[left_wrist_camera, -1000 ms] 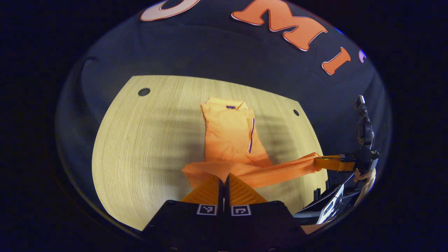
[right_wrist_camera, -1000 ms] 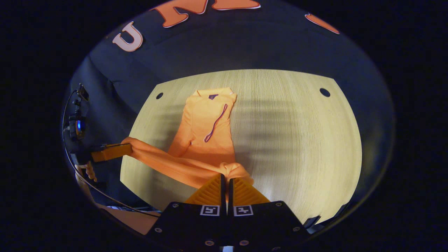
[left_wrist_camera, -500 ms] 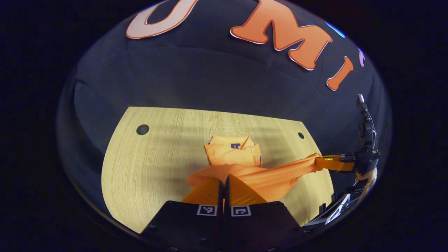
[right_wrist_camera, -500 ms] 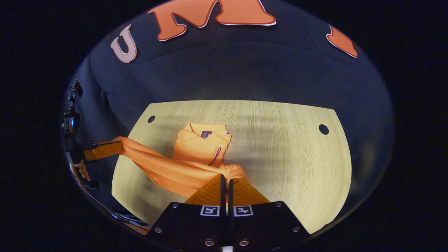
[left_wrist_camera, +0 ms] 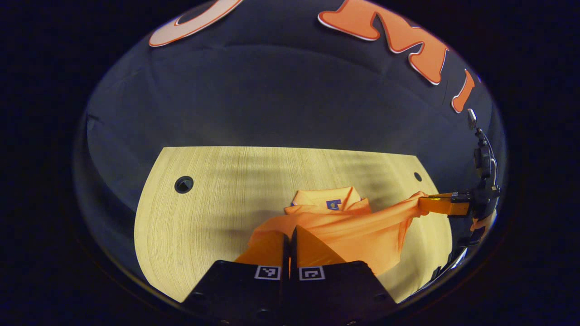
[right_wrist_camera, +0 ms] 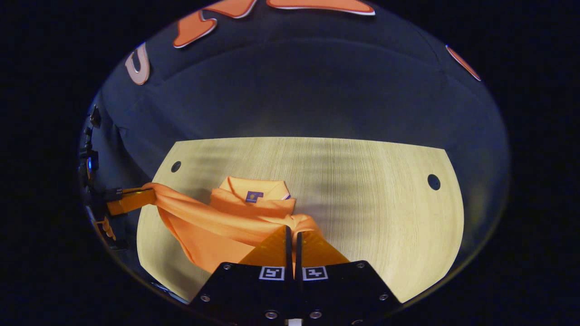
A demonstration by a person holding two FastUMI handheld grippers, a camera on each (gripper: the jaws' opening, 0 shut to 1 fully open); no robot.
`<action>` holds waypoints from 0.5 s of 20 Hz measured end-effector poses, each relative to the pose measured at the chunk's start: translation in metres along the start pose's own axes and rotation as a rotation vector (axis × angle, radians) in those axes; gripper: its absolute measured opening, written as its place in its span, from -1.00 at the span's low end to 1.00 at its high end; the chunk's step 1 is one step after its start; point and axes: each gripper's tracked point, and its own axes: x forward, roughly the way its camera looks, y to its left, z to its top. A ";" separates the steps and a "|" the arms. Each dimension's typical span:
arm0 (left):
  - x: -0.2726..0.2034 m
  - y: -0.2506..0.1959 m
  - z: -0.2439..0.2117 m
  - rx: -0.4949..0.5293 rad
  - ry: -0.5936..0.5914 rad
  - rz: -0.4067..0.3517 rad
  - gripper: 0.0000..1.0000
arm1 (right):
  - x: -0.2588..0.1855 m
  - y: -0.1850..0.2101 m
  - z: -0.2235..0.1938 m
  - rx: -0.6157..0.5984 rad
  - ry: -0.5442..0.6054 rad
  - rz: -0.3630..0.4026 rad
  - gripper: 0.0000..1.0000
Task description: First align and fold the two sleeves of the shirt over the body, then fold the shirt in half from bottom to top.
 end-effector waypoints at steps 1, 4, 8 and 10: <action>0.013 0.000 0.000 0.000 0.005 -0.012 -0.99 | 0.011 -0.003 -0.002 0.017 0.016 -0.008 -0.99; 0.045 0.004 -0.002 -0.019 0.031 -0.017 -0.99 | 0.041 -0.014 -0.005 0.077 0.061 -0.015 -0.99; 0.074 0.011 -0.016 -0.015 0.091 0.024 -0.99 | 0.073 -0.019 -0.008 0.147 0.093 -0.021 -0.96; 0.085 0.018 -0.017 -0.014 0.101 0.071 -0.96 | 0.082 -0.026 -0.014 0.124 0.100 -0.065 -0.85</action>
